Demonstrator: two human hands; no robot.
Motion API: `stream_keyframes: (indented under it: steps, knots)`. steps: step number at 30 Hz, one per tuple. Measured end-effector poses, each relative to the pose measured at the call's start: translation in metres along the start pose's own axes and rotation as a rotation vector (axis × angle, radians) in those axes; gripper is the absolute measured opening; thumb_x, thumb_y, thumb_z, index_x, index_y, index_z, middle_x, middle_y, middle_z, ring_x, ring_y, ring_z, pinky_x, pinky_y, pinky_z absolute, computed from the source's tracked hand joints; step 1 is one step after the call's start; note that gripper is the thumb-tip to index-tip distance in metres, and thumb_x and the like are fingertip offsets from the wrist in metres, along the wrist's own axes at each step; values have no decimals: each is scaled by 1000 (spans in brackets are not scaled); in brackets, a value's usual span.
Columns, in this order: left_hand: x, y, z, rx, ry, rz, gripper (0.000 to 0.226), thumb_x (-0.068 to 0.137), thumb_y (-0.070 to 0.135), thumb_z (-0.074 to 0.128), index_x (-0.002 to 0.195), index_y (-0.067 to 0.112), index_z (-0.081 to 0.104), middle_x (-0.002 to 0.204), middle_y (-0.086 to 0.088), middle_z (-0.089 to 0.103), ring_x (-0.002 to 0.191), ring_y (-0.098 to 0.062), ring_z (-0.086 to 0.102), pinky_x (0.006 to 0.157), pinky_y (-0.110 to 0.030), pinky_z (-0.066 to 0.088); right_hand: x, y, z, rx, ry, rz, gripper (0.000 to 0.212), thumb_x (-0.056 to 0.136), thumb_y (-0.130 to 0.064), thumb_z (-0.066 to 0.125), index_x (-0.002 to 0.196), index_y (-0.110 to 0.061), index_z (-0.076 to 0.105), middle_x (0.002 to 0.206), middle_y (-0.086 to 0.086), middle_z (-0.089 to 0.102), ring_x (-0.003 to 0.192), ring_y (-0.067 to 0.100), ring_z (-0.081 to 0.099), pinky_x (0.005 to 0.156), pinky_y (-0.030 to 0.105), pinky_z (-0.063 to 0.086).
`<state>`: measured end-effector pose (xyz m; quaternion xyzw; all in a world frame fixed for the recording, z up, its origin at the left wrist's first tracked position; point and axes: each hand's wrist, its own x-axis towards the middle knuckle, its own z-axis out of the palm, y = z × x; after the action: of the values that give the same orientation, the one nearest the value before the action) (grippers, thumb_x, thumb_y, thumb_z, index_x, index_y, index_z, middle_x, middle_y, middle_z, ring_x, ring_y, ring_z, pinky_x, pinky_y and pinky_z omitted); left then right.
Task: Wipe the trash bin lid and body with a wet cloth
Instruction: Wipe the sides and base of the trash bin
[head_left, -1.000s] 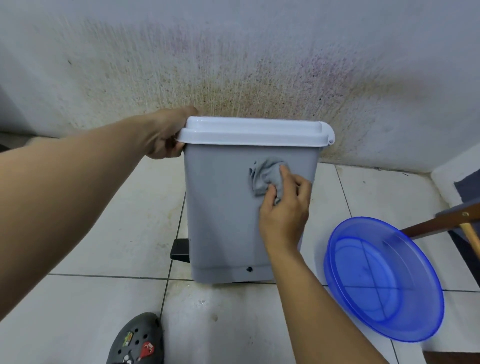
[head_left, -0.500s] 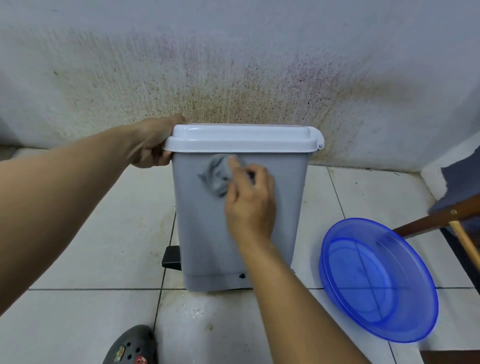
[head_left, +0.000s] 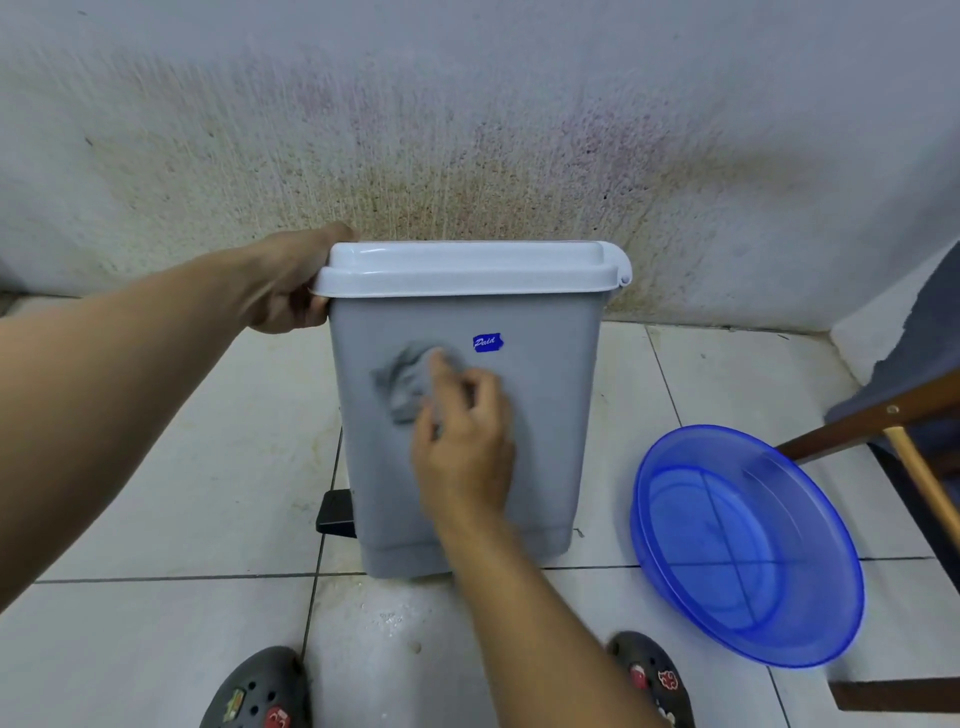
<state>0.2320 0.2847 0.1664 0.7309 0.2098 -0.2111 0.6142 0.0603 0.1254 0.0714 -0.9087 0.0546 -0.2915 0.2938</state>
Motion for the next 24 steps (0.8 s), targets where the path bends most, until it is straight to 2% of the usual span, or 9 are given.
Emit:
stream_keyframes:
  steps: [3,6,10,13,16,18,21,24]
  knots:
    - [2,-1,-2,5,-1,-7,21,90,44,67,82,27,58,63,7,51,47,-9,46,34,-14,32,-39,-23,15,-61,-224,-150,48,83,-13,68,125,-31,53,100,5,52,75,24,54,55,37,53]
    - [2,-1,-3,1,-6,-7,20,90,43,68,83,27,58,66,7,51,47,-9,47,34,-14,33,-47,-7,11,-51,-286,-97,44,85,-15,65,121,-34,50,103,4,50,79,25,55,53,34,50]
    - [1,-1,-2,-2,15,-13,21,91,42,68,83,27,58,64,7,51,43,-8,48,33,-15,34,-31,44,-10,13,-116,158,42,89,-15,59,126,-34,55,114,-1,45,89,25,56,63,37,53]
    - [1,-1,-2,-7,9,-18,18,88,42,69,85,27,60,67,8,53,47,-8,49,33,-16,34,-11,83,-32,10,55,242,41,90,-11,64,128,-26,59,115,3,45,85,24,59,60,26,47]
    - [2,-1,-2,-24,21,-18,18,85,43,70,83,27,61,68,8,54,48,-8,50,34,-15,35,-2,96,-42,-8,103,302,40,93,-13,64,130,-25,57,118,6,44,87,20,55,60,28,51]
    - [2,-1,-1,-33,35,-18,18,85,41,71,81,27,61,69,8,54,49,-8,51,34,-14,35,-8,89,-33,18,120,272,42,89,-10,66,128,-23,60,117,7,45,89,21,55,64,27,50]
    - [3,0,0,-35,46,-19,17,85,40,70,80,26,61,71,9,55,52,-7,51,35,-14,36,-39,50,-8,55,-28,143,46,84,-11,61,125,-30,59,114,6,45,91,28,56,70,37,54]
    - [2,0,0,-13,50,-20,19,85,43,68,79,27,60,72,10,55,58,-8,51,37,-13,37,-80,11,10,-1,-285,0,44,83,-14,54,121,-36,53,113,1,40,94,27,53,63,38,54]
